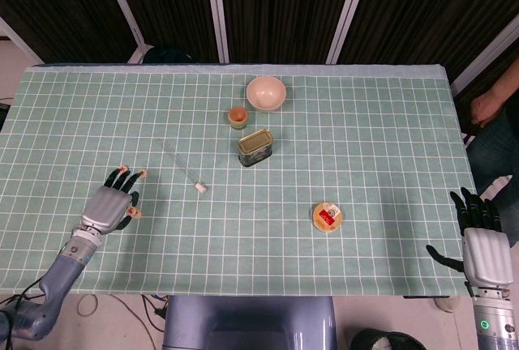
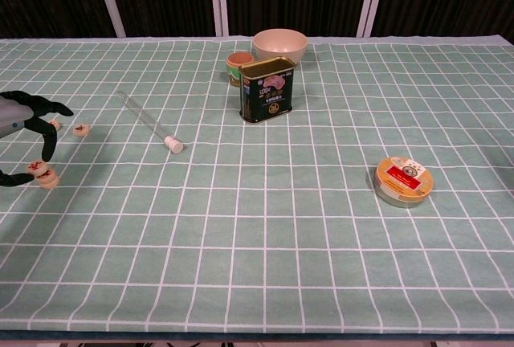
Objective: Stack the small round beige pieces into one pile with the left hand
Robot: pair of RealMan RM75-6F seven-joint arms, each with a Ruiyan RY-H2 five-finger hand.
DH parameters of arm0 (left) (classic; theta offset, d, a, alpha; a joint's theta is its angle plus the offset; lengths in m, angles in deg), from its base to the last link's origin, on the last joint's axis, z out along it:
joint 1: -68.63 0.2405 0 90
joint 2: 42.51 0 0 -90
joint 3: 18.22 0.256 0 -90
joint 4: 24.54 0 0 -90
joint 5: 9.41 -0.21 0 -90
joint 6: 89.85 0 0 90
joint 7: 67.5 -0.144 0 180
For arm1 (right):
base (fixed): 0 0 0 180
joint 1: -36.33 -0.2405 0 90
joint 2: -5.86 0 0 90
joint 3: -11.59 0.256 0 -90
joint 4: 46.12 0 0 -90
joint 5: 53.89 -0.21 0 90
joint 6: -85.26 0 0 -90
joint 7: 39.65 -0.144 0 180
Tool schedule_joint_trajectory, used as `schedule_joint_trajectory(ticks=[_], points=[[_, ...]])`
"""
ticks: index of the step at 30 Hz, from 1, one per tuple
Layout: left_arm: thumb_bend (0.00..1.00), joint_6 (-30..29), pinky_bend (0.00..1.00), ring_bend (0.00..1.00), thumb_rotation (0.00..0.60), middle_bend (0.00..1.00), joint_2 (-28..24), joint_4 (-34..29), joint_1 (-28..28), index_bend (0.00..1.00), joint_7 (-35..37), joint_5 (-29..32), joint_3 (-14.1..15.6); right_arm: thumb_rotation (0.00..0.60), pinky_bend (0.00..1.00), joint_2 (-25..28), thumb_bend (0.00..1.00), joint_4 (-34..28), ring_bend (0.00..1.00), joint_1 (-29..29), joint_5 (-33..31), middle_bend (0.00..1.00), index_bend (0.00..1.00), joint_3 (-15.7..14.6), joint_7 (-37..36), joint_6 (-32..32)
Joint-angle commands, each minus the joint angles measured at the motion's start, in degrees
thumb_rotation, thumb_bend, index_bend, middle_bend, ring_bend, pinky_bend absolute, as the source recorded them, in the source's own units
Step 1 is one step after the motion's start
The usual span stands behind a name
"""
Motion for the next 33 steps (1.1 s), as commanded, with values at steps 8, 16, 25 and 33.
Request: schedule_joint_trajectory(ticks=[8, 16, 25, 33], points=[[0.33, 0.2, 0.0, 0.0, 0.6, 0.06, 0.5, 0.1, 0.2, 0.48, -0.6, -0.5, -0.5, 0.6, 0.0, 0.0, 0.23, 0.0, 0.03, 0.0, 0.0, 0.01, 0.07, 0.0, 0.0, 0.0], [0.33, 0.5, 0.0, 0.0, 0.6, 0.06, 0.6, 0.2, 0.4, 0.47, -1.1, -0.5, -0.7, 0.6, 0.0, 0.0, 0.23, 0.0, 0.03, 0.0, 0.0, 0.01, 0.07, 0.0, 0.0, 0.1], [0.33, 0.9, 0.0, 0.0, 0.6, 0.06, 1.1, 0.6, 0.6, 0.47, -1.7, -0.5, -0.8, 0.6, 0.0, 0.0, 0.23, 0.0, 0.03, 0.0, -0.1, 0.01, 0.07, 0.1, -0.1, 0.1], [0.33, 1.0, 0.0, 0.0, 0.6, 0.06, 1.3, 0.8, 0.7, 0.44, -2.0, -0.6, -0.9, 0.6, 0.0, 0.0, 0.23, 0.0, 0.03, 0.0, -0.1, 0.01, 0.07, 0.2, -0.1, 0.1]])
